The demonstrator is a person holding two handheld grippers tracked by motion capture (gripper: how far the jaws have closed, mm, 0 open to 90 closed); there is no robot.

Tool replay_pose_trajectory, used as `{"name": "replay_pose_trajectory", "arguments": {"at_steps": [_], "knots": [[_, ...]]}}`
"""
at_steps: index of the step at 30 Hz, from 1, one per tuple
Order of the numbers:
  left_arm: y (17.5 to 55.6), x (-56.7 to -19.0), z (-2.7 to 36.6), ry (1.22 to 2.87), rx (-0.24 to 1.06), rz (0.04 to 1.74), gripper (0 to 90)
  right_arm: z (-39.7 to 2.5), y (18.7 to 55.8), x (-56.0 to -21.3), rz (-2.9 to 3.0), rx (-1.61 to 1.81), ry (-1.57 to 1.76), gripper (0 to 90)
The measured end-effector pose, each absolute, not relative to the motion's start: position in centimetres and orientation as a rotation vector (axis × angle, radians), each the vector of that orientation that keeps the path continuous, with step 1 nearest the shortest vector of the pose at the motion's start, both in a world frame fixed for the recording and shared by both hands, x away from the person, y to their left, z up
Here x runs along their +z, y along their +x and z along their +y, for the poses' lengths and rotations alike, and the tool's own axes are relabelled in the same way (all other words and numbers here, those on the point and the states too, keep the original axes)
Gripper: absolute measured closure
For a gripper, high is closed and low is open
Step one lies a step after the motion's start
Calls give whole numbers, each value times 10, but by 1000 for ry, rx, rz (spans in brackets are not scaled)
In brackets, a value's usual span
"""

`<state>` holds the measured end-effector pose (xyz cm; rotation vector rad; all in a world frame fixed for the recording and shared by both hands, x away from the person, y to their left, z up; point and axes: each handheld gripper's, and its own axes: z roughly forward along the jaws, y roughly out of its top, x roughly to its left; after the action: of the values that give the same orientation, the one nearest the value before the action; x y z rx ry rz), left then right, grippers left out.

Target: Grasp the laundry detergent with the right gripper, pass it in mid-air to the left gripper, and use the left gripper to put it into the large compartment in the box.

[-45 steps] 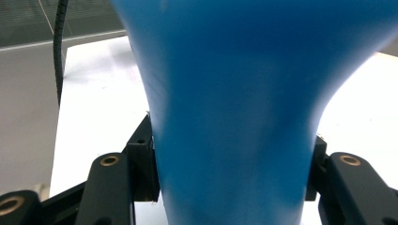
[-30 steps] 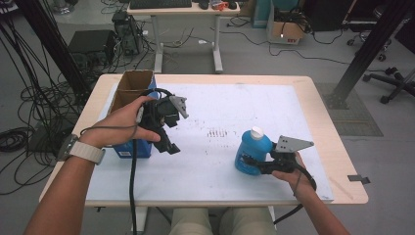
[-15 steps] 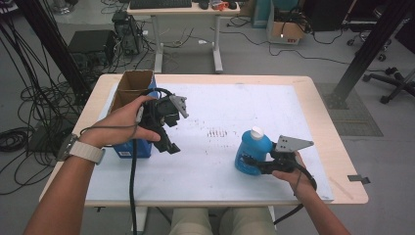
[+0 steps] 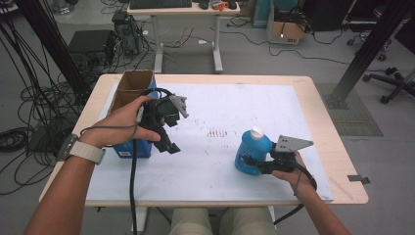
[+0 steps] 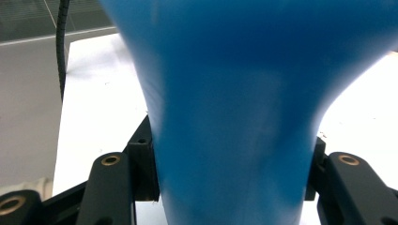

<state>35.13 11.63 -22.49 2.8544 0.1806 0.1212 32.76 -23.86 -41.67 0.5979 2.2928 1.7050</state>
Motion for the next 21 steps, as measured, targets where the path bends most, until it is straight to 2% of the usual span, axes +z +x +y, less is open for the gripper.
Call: {"name": "replay_pose_trajectory", "arguments": {"at_steps": [21], "knots": [[351,-224,116,2853,123,190,160,-238,327,-417,2298,1703,603,432]]}}
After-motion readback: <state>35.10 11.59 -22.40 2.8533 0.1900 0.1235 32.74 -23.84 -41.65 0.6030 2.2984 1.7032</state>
